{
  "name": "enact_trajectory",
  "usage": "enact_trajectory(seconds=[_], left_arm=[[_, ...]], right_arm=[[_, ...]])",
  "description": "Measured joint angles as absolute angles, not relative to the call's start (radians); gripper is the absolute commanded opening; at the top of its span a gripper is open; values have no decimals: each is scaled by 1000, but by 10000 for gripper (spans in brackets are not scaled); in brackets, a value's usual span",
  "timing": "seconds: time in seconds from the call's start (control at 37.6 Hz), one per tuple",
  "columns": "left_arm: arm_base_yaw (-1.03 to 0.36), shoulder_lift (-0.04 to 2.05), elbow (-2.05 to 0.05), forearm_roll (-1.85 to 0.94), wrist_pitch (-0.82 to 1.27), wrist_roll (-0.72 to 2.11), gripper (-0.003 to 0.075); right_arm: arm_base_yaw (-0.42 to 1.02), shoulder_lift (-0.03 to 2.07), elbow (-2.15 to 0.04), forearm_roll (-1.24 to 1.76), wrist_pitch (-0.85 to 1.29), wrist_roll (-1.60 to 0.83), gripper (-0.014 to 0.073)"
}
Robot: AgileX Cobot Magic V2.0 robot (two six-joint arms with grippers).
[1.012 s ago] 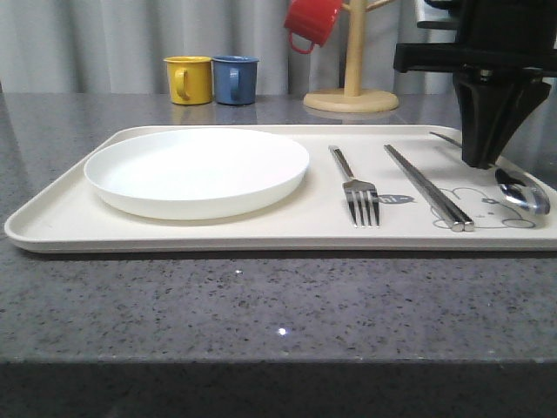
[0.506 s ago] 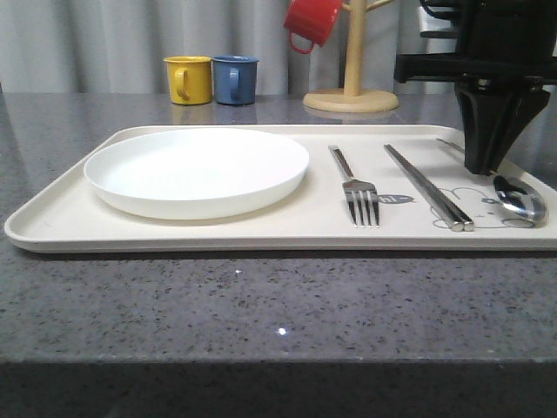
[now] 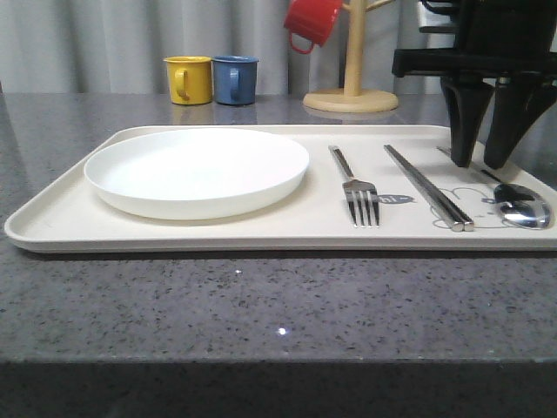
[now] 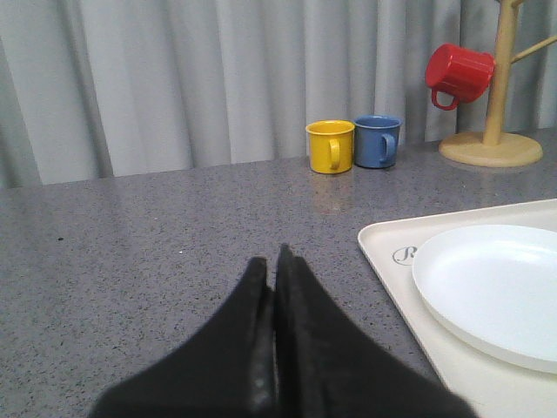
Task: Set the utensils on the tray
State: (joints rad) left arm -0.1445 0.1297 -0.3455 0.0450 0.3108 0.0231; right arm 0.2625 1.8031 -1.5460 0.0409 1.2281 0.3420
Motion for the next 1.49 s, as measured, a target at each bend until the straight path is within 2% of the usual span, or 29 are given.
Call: enact_trajectory(seconds=[0.11,0.19,0.24,0.32,0.37,0.51,0.59,0.72,0.85,1.07,1.25,1.49], left_arm=[[-145,130,-346,45,311,23,-18],[-145,130,-346,45,311,23,-18],[-145,130,-346,45,311,23,-18],[-145,130,-346,45,311,23,-18],[-145,130,-346,45,311,23,-18],[-145,130,-346,45,311,23,-18],[-145,130,-346,45,311,23,-18],[-145,130,-346,45,311,23,-18],[-145,130,-346,45,311,23,-18],[-145,130,-346,45,311,23,-18],[-145,130,-346,45,311,23,-18],[-145,130,-346,45,311,23,-18]], right_arm=[[262,1772,-1580,41,1228,339,287],[262,1729,-1609,41,1228,321,217],[262,1695,-1620,41,1228,305,126],[262,1635,-1626,41,1233,267,-64],[262,1591,-1625,41,1236,226,-125],[262,1465,-1560,18,1240,158,-110],[262,1358,-1441,-6,1198,144,-110],[262,1127,-1183,-47,951,95,-110],[262,854,-832,-112,645,74,-110],[262,418,-461,-132,403,72,-110],[262,134,-366,-132,404,71,-110],[262,80,-364,-132,460,71,-110]])
